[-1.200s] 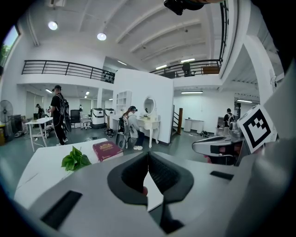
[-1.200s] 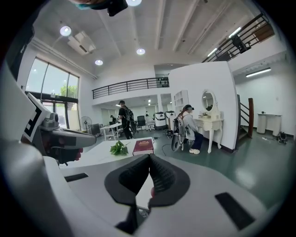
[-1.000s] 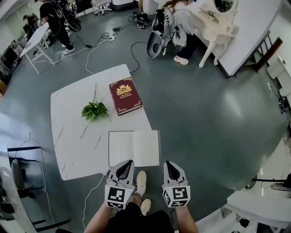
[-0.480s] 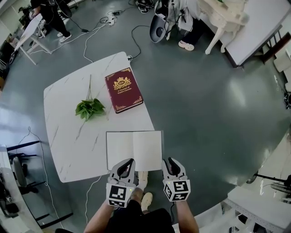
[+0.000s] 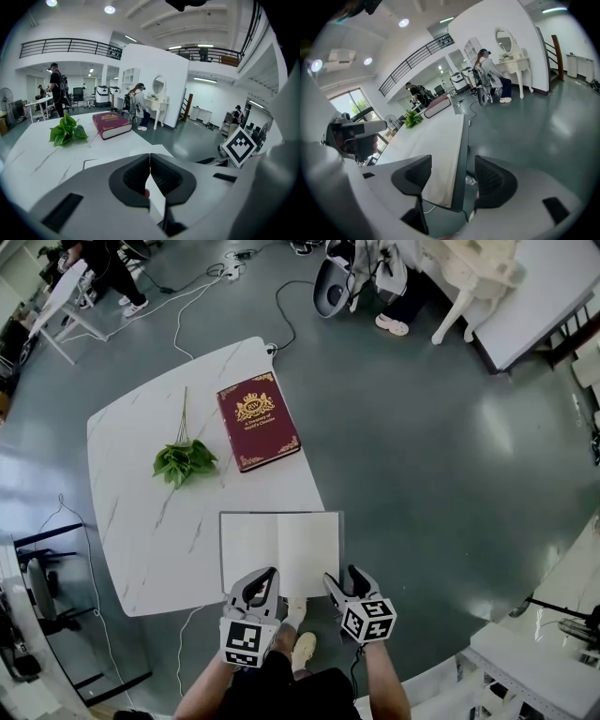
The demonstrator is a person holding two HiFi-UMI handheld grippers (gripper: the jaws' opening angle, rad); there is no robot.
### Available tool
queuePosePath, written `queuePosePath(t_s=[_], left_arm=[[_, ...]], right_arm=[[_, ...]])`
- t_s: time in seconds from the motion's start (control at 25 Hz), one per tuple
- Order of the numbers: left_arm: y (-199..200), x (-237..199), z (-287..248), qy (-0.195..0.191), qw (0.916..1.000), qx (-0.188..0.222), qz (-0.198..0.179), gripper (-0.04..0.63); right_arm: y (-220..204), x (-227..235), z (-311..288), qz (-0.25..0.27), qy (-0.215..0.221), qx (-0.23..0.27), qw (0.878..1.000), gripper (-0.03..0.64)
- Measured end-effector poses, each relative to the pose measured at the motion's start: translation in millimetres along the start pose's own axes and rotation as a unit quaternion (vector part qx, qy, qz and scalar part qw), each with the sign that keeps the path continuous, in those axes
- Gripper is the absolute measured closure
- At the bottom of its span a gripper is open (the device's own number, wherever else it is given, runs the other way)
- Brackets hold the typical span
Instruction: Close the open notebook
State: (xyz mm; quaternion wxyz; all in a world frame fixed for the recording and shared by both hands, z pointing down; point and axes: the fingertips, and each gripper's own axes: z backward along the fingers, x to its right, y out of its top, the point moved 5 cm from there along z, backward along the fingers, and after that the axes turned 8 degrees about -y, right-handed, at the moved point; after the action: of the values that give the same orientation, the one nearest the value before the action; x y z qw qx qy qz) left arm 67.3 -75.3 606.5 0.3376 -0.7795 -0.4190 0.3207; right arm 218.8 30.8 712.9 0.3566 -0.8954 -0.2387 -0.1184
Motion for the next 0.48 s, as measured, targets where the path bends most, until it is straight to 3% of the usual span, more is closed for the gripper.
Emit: queuePosePath(t_s=[0.32, 0.48], left_arm=[[-6, -12, -8, 0.001, 0.9999, -0.007, 0.008, 0.571], [-6, -14, -9, -0.001, 0.9999, -0.007, 0.009, 0.571]], right_arm=[[-4, 4, -15, -0.004, 0.000, -0.015, 1.000, 0.327], [-3, 0, -14, -0.001, 0.006, -0.022, 1.000, 0.363]])
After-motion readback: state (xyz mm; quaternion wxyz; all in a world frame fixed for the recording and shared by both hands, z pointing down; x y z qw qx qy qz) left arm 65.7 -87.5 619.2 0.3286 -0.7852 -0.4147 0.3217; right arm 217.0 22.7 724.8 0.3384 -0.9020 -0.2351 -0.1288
